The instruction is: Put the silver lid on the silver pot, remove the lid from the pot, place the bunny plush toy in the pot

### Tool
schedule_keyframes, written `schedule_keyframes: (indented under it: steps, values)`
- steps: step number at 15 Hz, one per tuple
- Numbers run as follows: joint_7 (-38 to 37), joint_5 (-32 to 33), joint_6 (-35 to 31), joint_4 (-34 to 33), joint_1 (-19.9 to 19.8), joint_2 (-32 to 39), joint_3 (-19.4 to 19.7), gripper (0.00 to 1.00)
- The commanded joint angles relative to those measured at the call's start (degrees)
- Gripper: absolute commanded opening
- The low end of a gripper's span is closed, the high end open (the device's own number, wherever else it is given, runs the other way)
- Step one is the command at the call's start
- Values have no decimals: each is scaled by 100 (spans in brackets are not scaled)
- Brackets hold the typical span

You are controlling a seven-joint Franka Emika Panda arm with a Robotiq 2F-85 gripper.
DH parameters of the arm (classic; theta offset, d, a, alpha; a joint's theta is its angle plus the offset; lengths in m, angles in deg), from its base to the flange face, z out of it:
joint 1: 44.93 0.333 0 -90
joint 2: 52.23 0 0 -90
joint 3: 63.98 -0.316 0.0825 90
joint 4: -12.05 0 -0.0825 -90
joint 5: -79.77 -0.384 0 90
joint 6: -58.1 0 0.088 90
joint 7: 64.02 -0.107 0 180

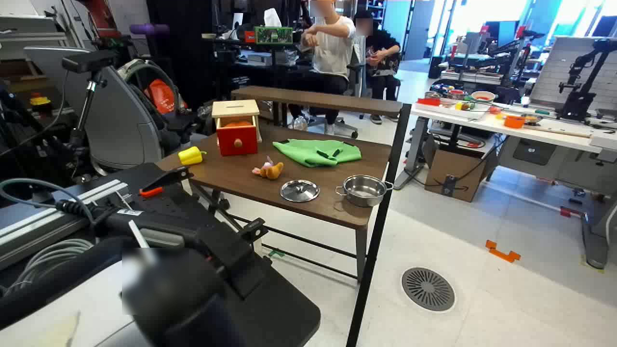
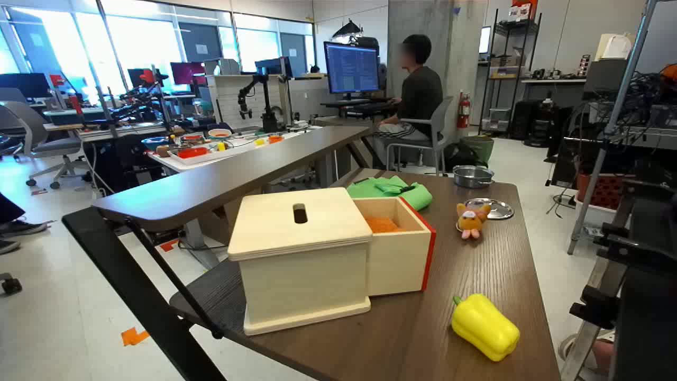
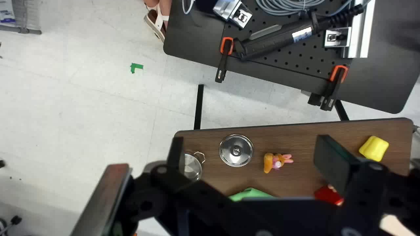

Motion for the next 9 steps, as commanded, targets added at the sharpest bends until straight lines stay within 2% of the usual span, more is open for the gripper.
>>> schedule_keyframes:
  steps: [1, 6, 9]
  values:
    - [-29, 26, 14, -12, 70, 3, 50, 100]
    - [-193, -33, -249, -48, 60, 206, 50, 100]
    - [-411, 9, -694, -37, 26, 477, 13, 100]
